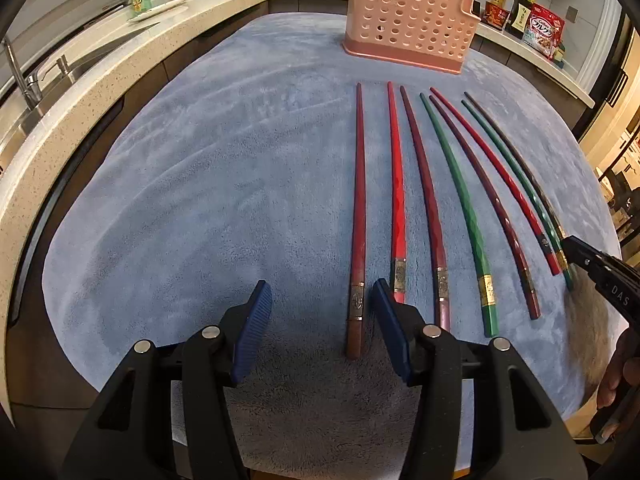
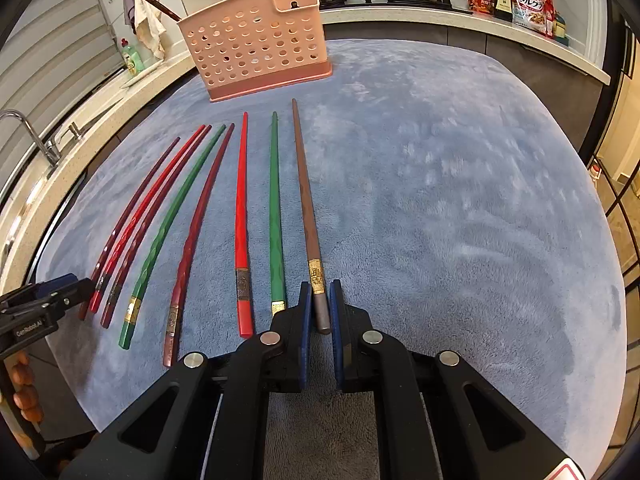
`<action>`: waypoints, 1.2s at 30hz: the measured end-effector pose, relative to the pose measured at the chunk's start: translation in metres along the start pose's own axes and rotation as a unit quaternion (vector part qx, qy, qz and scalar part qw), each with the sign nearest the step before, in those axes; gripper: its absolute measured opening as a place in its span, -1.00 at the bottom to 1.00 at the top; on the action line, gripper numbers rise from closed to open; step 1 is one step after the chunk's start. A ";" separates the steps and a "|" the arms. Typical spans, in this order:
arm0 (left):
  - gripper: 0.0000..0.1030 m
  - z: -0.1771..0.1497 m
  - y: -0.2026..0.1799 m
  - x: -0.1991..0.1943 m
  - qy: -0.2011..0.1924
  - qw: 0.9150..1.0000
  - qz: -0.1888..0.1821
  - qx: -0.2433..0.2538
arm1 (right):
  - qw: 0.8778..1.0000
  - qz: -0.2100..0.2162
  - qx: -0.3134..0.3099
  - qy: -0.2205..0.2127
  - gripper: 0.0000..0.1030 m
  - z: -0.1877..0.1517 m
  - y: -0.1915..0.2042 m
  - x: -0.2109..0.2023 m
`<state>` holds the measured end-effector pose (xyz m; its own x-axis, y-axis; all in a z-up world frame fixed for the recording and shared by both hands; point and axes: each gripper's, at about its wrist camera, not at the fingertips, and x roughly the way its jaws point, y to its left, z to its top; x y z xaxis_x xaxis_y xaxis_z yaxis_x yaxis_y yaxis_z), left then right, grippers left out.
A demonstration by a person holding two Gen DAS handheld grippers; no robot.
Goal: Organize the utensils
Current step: 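Grasp a red chopstick with the left tool while the right tool grasps the brown chopstick, then lift both chopsticks and carry them above the pink holder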
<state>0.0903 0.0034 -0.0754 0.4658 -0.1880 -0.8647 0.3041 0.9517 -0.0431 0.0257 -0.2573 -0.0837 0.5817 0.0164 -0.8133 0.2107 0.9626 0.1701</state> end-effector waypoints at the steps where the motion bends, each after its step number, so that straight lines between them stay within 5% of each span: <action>1: -0.04 -0.001 0.000 0.000 -0.001 1.000 0.001 0.001 | 1.000 0.000 0.000 0.000 -0.83 0.000 0.000 0.000; 5: -0.17 0.000 0.000 0.001 -0.002 1.000 0.005 0.003 | 1.000 0.000 0.001 0.000 -0.83 0.000 0.000 0.000; 14: -0.81 -0.001 -0.003 -0.001 0.003 1.000 -0.010 0.007 | 1.000 0.000 0.000 0.000 -0.84 -0.001 0.000 -0.001; 24: -0.87 0.004 0.000 -0.014 0.002 0.999 -0.030 -0.010 | 1.000 -0.001 -0.012 -0.011 -0.85 0.002 0.005 -0.010; 36: -0.87 0.040 0.004 -0.069 -0.054 0.997 -0.050 -0.025 | 0.997 0.009 -0.015 -0.072 -0.86 0.038 0.013 -0.060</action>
<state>0.0930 0.0106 0.0045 0.5224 -0.3051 -0.7962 0.3124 0.9373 -0.1543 0.0236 -0.2556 -0.0113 0.6927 -0.0024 -0.7212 0.1767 0.9701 0.1664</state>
